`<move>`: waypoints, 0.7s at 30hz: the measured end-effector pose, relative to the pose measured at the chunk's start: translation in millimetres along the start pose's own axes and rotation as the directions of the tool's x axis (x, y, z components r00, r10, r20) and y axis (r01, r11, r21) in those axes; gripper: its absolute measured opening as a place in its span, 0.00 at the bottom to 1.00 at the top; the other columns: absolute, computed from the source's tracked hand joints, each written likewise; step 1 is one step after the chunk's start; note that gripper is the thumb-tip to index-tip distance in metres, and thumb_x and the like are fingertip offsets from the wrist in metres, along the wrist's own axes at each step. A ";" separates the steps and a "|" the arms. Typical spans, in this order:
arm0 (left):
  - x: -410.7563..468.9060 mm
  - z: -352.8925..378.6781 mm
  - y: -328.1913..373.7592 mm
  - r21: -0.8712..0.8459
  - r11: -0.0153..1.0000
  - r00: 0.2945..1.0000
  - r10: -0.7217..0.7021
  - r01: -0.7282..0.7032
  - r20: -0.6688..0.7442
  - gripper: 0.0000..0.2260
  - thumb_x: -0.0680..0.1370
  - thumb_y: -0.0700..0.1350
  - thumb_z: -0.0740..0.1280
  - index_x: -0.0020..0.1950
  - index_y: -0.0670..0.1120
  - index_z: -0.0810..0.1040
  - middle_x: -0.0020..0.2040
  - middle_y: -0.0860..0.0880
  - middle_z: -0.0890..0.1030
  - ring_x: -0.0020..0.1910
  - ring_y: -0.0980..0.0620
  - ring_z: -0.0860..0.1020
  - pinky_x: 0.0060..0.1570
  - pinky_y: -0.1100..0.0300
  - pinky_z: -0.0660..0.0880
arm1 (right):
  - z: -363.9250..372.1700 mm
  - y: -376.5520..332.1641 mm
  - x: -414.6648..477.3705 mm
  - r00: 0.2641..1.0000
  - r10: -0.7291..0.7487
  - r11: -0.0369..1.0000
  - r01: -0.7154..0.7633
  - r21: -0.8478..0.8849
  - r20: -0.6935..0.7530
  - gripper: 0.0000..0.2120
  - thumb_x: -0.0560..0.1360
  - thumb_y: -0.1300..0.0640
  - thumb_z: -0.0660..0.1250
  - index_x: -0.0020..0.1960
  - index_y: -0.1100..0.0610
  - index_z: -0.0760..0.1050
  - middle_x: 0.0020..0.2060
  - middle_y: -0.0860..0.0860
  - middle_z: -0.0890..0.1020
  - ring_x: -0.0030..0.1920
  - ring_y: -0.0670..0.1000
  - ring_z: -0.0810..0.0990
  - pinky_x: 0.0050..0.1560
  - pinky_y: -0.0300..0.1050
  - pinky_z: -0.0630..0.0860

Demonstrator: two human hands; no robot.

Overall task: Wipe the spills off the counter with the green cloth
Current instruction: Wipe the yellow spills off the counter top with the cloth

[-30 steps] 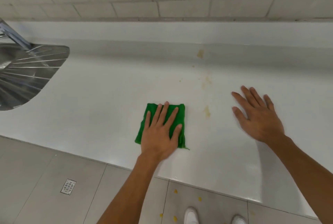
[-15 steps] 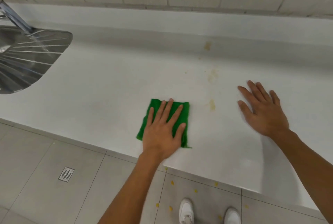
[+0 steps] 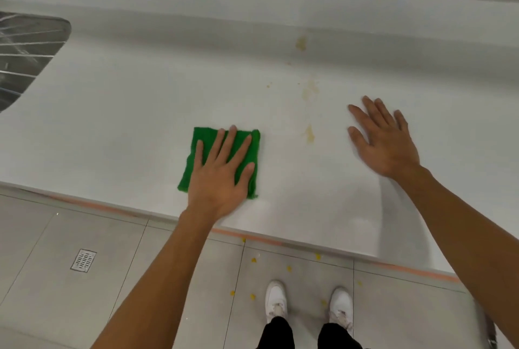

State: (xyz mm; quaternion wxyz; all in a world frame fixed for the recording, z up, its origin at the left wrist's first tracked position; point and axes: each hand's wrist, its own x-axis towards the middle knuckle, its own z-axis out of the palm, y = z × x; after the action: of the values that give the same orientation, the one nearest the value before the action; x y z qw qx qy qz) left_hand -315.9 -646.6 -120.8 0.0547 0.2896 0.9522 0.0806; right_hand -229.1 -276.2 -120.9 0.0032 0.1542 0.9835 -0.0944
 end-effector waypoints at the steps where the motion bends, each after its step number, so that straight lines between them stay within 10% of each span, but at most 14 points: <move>1: -13.4 -0.8 -8.7 -0.013 1.000 1.000 0.017 -0.017 -0.016 0.28 0.85 0.64 0.44 0.85 0.60 0.49 0.86 0.55 0.44 0.85 0.53 0.41 0.82 0.39 0.42 | -0.2 -0.3 -0.3 1.000 0.002 1.000 -0.002 0.001 0.002 0.31 0.85 0.33 0.39 0.86 0.39 0.47 0.87 0.44 0.46 0.86 0.46 0.41 0.85 0.58 0.41; 11: 98.6 -20.1 -52.4 0.005 0.969 0.968 -0.248 0.248 0.030 0.33 0.81 0.67 0.42 0.86 0.59 0.49 0.86 0.52 0.43 0.85 0.49 0.41 0.80 0.33 0.39 | 0.4 -1.4 -0.1 1.000 0.014 1.000 -0.014 0.004 -0.014 0.28 0.87 0.37 0.45 0.86 0.39 0.49 0.87 0.44 0.47 0.86 0.47 0.42 0.85 0.58 0.41; 21: 72.5 0.2 36.4 0.014 0.994 0.994 0.107 -0.107 0.009 0.30 0.83 0.67 0.42 0.85 0.60 0.50 0.86 0.53 0.46 0.85 0.52 0.44 0.82 0.40 0.42 | 1.1 2.9 2.0 1.000 0.015 1.000 -0.015 0.023 -0.015 0.28 0.87 0.36 0.45 0.86 0.40 0.51 0.87 0.44 0.48 0.86 0.47 0.41 0.85 0.58 0.41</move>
State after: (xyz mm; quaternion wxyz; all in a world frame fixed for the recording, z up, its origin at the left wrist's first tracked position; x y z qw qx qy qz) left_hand -356.0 -576.2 -118.5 0.0520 0.3411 0.9355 0.0755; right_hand -230.2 -273.1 -122.6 -0.0055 0.1623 0.9812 -0.1046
